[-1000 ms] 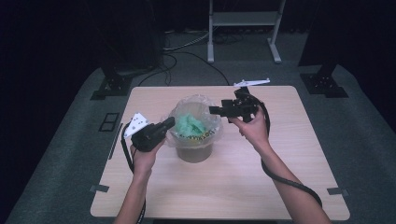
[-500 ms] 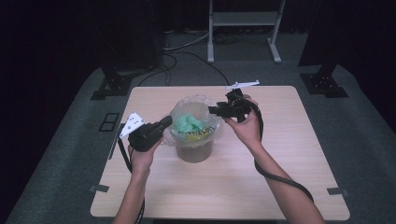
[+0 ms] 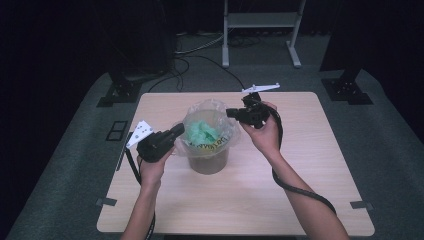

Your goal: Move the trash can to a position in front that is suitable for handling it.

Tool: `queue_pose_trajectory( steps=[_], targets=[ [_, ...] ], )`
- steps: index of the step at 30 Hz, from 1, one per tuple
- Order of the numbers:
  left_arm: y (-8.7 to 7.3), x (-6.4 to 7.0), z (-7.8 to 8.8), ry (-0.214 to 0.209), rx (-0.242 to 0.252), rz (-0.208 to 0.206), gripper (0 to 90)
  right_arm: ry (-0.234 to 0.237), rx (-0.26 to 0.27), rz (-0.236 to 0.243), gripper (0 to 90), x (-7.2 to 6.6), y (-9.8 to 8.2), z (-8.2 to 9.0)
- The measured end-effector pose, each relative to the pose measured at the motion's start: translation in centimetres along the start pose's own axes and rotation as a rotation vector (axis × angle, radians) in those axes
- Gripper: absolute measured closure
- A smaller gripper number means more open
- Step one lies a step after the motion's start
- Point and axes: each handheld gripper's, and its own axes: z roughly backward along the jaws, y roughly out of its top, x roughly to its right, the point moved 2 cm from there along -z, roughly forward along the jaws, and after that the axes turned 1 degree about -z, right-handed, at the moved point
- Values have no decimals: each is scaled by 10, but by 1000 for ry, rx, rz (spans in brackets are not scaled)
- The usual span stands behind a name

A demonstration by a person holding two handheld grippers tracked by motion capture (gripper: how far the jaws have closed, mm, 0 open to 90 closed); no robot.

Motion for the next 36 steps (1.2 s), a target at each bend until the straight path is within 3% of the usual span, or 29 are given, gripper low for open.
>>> queue_pose_trajectory(
  steps=[11, 18, 24, 36],
  targets=[
    [1, 15, -5, -52, 5, -15, 881, 158, -47, -8, 900, -32, 7, -7],
    [-3, 25, -14, -91, -18, -36, 880, 217, -75, -19, 900, -47, 6, -22],
    [-6, 30, -18, -103, -31, -46, 880, 249, -69, -57, 887, -49, 6, -26],
    [-10, 35, -23, -112, -54, -54, 875, 325, -41, -188, 725, -42, 5, -28]
  ],
)
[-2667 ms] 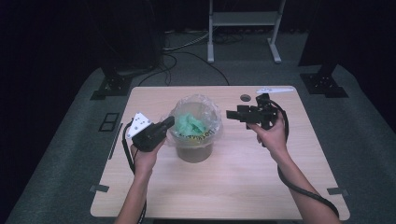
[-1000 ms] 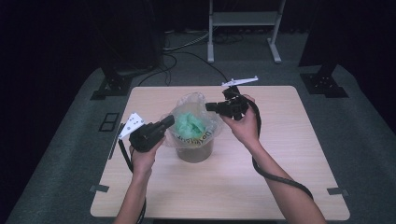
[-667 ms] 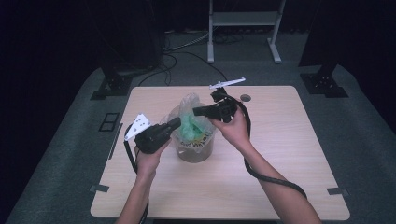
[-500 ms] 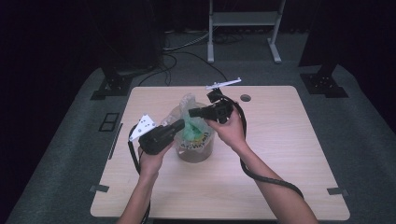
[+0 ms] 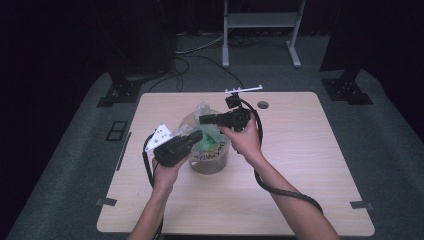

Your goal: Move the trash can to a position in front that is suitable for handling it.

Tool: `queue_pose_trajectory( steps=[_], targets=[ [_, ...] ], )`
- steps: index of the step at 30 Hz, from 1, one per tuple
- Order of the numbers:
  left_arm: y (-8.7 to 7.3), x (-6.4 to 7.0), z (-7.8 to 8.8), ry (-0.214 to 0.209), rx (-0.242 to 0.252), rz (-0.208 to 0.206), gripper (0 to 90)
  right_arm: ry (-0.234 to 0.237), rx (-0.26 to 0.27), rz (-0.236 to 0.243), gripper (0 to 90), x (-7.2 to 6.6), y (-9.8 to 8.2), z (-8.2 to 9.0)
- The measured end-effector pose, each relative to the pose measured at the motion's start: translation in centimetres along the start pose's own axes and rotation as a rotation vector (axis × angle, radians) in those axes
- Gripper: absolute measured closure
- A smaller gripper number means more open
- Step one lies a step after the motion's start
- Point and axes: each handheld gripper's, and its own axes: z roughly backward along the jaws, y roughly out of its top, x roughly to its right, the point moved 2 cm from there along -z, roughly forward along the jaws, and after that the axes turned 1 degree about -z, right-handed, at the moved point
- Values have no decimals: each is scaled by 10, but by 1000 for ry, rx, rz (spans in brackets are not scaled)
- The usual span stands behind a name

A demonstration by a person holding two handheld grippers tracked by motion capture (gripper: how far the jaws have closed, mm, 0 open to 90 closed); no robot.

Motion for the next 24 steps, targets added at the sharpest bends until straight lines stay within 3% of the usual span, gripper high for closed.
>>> queue_pose_trajectory(
  steps=[8, 11, 13, 15, 16, 18, 21, 24],
  targets=[
    [0, 2, -2, -6, -7, -9, 876, -13, -13, 12, 630, -3, -1, -6],
    [0, 4, -2, -7, -7, -13, 875, -49, -45, 57, 629, -7, -3, -11],
    [-1, 4, -3, -9, -8, -11, 875, -62, -52, 66, 645, -8, -4, -12],
    [-1, 4, -3, -9, -11, -11, 874, -96, -61, 83, 774, -8, -5, -13],
    [-1, 3, -3, -10, -13, -10, 874, -96, -61, 83, 774, -8, -5, -13],
    [-1, 3, -3, -18, -10, -17, 820, -116, -79, 91, 869, -7, -6, -14],
    [0, 3, -3, -21, -6, -19, 790, -122, -81, 96, 895, -5, -7, -14],
    [4, 2, 0, -16, 1, -13, 687, -131, -82, 92, 900, -1, -10, -13]
  ],
)
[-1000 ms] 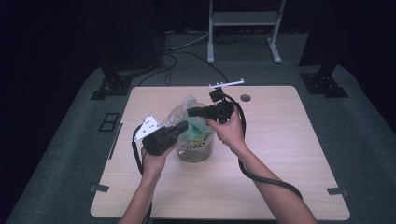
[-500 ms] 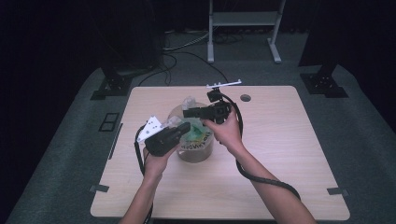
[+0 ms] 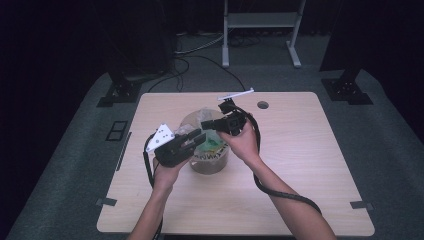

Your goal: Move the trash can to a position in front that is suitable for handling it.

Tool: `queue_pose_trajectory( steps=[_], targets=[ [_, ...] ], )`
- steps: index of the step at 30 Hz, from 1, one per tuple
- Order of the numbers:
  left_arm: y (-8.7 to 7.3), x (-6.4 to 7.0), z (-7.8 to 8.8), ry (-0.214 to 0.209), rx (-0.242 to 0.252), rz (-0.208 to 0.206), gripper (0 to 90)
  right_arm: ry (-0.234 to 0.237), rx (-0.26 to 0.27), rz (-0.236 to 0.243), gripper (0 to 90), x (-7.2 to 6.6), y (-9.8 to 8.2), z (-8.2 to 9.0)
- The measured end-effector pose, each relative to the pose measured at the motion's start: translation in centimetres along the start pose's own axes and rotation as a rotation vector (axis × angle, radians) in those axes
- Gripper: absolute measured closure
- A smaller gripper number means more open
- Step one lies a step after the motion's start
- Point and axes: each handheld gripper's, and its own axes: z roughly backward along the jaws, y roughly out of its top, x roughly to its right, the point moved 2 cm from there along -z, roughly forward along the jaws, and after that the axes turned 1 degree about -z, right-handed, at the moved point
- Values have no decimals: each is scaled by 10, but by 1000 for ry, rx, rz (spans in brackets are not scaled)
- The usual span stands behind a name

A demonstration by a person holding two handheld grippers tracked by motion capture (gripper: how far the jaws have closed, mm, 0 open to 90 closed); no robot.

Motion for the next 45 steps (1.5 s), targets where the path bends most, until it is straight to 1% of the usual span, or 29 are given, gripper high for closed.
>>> queue_pose_trajectory(
  steps=[2, 3, 4, 5, 6, 7, 8, 9, 10, 11, 12, 14, 15, 16, 18, 22, 23, 26, 29, 32, 35, 36, 37, 40, 41, 43, 45],
  targets=[
    [1, -1, 1, 3, 4, 2, 604, 0, 0, -6, 900, 3, -2, 1],
    [2, -1, 2, 8, 8, -7, 604, 0, 0, -6, 900, 3, -2, 1],
    [3, -2, 3, 17, 6, -10, 576, -2, 1, -12, 900, 4, -2, 2],
    [3, -4, 4, 23, 10, -5, 523, 3, 4, -23, 900, 8, -3, 4],
    [4, -5, 5, 28, 9, 3, 497, 6, 4, -27, 900, 9, -4, 4],
    [4, -7, 6, 34, 11, 13, 487, 9, 3, -29, 900, 10, -5, 5],
    [5, -9, 8, 39, 13, 14, 487, 9, 3, -29, 900, 10, -5, 5],
    [5, -11, 10, 49, 15, 21, 448, 14, 1, -31, 900, 13, -7, 5],
    [6, -13, 11, 57, 16, 32, 426, 15, 1, -32, 900, 14, -8, 6],
    [6, -17, 14, 68, 24, 49, 418, 17, 2, -35, 900, 15, -9, 6],
    [6, -17, 14, 68, 24, 49, 398, 19, 6, -35, 900, 16, -9, 7],
    [7, -22, 18, 70, 30, 66, 361, 19, 8, -39, 900, 18, -11, 8],
    [7, -25, 19, 71, 32, 74, 361, 19, 8, -39, 900, 18, -11, 8],
    [7, -27, 21, 78, 30, 81, 326, 17, 8, -38, 900, 20, -12, 9],
    [7, -31, 24, 90, 33, 100, 314, 18, 10, -41, 900, 20, -12, 9],
    [6, -39, 29, 124, 31, 122, 268, 20, 11, -39, 900, 20, -14, 12],
    [6, -41, 30, 131, 30, 130, 268, 20, 11, -39, 900, 20, -14, 12],
    [3, -48, 33, 145, 21, 150, 243, 23, 16, -43, 900, 22, -15, 14],
    [1, -53, 35, 167, 25, 170, 226, 29, 25, -48, 900, 24, -16, 17],
    [-2, -58, 37, 193, 23, 184, 201, 35, 30, -52, 900, 25, -16, 21],
    [-7, -63, 38, 216, -6, 182, 182, 43, 42, -45, 900, 24, -15, 26],
    [-7, -63, 38, 216, -6, 182, 171, 43, 42, -43, 900, 23, -15, 27],
    [-11, -65, 37, 222, -18, 192, 167, 43, 43, -43, 900, 23, -15, 28],
    [-13, -67, 36, 223, -19, 199, 161, 43, 49, -42, 900, 24, -15, 30],
    [-13, -68, 37, 222, -16, 208, 139, 42, 50, -43, 900, 25, -15, 31],
    [-14, -70, 38, 227, -9, 224, 133, 41, 51, -46, 900, 25, -15, 31],
    [-14, -72, 40, 232, -4, 228, 133, 43, 52, -55, 900, 27, -16, 32]
  ],
)
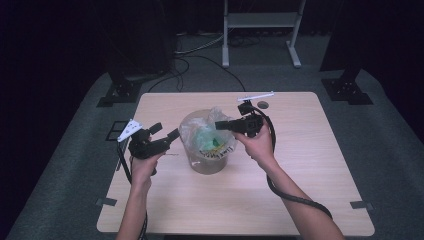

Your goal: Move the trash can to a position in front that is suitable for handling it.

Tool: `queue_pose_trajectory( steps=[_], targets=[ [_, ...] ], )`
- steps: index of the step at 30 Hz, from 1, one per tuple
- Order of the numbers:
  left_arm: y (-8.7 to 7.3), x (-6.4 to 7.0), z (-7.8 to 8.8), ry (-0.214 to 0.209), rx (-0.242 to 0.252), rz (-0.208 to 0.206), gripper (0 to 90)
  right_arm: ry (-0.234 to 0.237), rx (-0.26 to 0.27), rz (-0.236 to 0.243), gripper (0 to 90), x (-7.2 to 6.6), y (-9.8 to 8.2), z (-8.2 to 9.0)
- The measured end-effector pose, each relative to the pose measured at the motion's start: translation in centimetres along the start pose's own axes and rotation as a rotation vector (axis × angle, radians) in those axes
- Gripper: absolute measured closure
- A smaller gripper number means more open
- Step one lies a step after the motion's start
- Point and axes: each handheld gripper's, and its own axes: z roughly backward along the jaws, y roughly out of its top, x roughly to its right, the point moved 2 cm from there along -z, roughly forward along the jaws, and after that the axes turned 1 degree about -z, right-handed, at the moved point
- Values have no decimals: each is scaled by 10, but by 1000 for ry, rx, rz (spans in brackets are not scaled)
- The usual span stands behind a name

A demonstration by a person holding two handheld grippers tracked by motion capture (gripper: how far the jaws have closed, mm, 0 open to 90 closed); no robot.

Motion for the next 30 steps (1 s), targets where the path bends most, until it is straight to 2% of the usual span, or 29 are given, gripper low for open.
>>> queue_pose_trajectory(
  steps=[4, 8, 14, 15, 18, 30],
  targets=[
    [1, -3, 2, 1, 10, 6, 133, 7, 13, -14, 900, 4, -1, 2],
    [-1, -5, 2, 16, 0, 3, 133, 17, 23, -16, 900, 4, -1, 6],
    [-7, -11, -1, 44, -24, 11, 132, 31, 45, -8, 900, -2, 4, 15],
    [-8, -13, -1, 63, -31, 15, 113, 40, 57, -6, 900, -4, 7, 20],
    [-9, -15, -2, 69, -30, 25, 104, 52, 70, -4, 900, -7, 9, 25],
    [-17, -18, -7, 83, -79, 17, 98, 84, 116, 15, 900, -19, 19, 46]
  ],
)
